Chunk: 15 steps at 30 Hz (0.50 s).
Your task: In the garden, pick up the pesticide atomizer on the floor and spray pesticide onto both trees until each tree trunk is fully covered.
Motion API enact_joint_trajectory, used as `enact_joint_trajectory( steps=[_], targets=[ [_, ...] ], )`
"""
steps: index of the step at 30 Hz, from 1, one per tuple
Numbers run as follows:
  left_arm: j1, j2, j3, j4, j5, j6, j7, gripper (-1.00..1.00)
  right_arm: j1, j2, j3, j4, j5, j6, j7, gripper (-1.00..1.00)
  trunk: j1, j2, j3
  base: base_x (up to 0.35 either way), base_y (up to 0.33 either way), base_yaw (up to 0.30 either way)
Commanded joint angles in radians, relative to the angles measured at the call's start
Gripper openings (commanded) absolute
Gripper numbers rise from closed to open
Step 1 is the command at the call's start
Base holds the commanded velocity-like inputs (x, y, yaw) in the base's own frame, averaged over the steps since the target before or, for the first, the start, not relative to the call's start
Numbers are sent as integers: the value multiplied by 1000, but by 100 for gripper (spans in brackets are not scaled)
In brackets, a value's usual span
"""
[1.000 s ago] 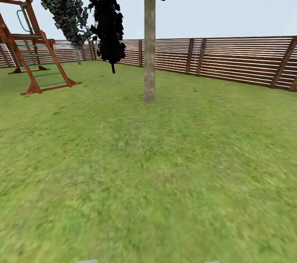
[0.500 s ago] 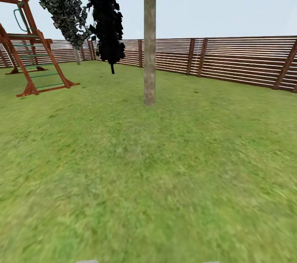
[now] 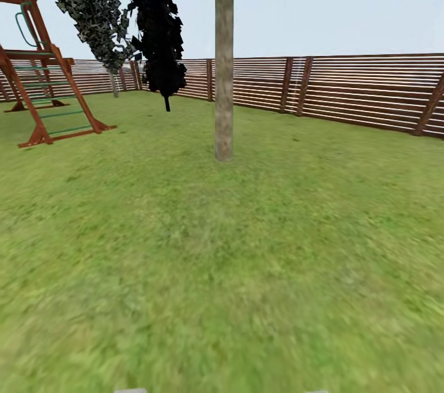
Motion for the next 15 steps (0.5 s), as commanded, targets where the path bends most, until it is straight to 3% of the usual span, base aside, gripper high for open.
enact_joint_trajectory(
  steps=[1,15],
  targets=[
    [-1,0,6,1,-11,-3,5,-100,0,0,-9,-1,5,-1,5,100,1,0,-1,341,0,0],
    [-1,0,6,1,-11,-3,5,-100,0,0,-9,0,5,-1,5,100,1,0,-1,341,0,0]
  ],
)
